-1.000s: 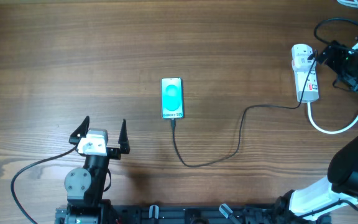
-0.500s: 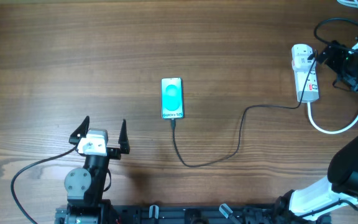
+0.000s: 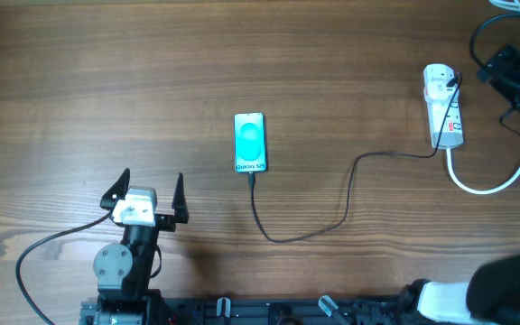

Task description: Plug charger to phone and switch on socket

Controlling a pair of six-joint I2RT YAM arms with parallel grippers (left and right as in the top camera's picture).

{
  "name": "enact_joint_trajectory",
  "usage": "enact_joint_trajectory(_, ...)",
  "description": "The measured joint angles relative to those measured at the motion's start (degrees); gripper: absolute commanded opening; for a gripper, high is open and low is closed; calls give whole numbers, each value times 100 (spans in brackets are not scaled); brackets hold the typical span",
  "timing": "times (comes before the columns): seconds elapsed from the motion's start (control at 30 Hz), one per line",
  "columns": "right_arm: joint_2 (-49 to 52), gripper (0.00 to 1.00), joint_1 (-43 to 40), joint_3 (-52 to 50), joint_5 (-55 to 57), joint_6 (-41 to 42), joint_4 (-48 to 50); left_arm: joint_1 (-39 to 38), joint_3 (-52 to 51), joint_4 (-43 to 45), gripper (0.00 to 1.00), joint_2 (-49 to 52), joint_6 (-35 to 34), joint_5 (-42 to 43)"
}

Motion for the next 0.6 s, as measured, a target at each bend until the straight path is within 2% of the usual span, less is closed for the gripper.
enact_joint_trajectory(0.13, -809, 100, 7, 0, 0, 0, -2, 0, 0, 0, 100, 0, 0, 0)
enact_joint_trajectory(0.27, -850, 100, 219, 0, 17, 2, -4, 0, 0, 0, 100, 0, 0, 0)
enact_joint_trajectory(0.6, -850, 100, 2094, 0, 17, 0, -4, 0, 0, 0, 100, 0, 0, 0)
